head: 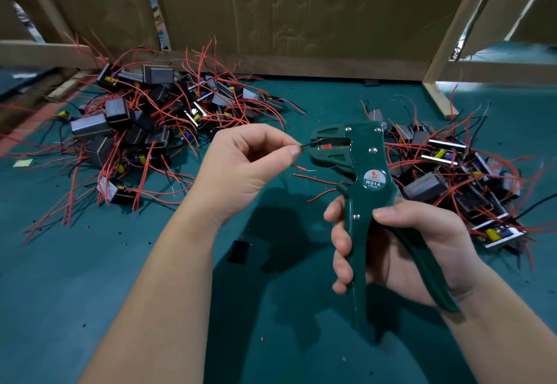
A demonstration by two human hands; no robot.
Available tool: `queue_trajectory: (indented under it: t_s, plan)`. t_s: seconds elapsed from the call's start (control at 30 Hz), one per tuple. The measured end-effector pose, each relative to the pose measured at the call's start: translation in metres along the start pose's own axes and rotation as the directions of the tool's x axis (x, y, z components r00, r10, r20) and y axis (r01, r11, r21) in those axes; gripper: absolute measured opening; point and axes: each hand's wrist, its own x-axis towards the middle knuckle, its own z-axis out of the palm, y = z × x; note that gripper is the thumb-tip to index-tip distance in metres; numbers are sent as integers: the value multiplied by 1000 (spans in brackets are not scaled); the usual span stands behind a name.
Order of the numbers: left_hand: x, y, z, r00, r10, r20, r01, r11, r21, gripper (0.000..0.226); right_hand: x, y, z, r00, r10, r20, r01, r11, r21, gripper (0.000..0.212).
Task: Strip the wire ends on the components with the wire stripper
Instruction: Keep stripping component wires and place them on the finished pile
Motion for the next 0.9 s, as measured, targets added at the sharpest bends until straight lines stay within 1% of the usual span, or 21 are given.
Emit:
queue_trajectory:
  t_s: [0.13, 0.27, 0.53, 0.67, 0.8, 0.9]
  plan:
    - [-1, 0, -1, 999, 15, 47, -16, 999, 32, 16, 0, 2, 0, 1000, 12, -18, -13, 1000, -20, 45]
    - [-1, 1, 0, 998, 16, 55, -19, 998, 54, 4, 1, 2, 1, 1000, 21, -19, -21, 999, -26, 41]
    - [-1, -1, 0, 998, 21, 55, -23, 999, 36, 3, 0, 1, 1, 1000, 18, -25, -19, 999, -26, 39]
    - [0, -3, 0, 998, 20, 54, -22, 999, 44, 4, 1, 2, 1, 998, 20, -60, -23, 998, -58, 37]
    - [0, -6, 0, 997, -13, 70, 8, 997, 77, 11, 2, 5, 3, 991, -15, -134, 2, 995, -96, 37]
    - [0, -7, -1, 988, -93, 124, 77, 989, 126, 13, 3, 8, 6, 981, -40, -189, 18, 993, -117, 38]
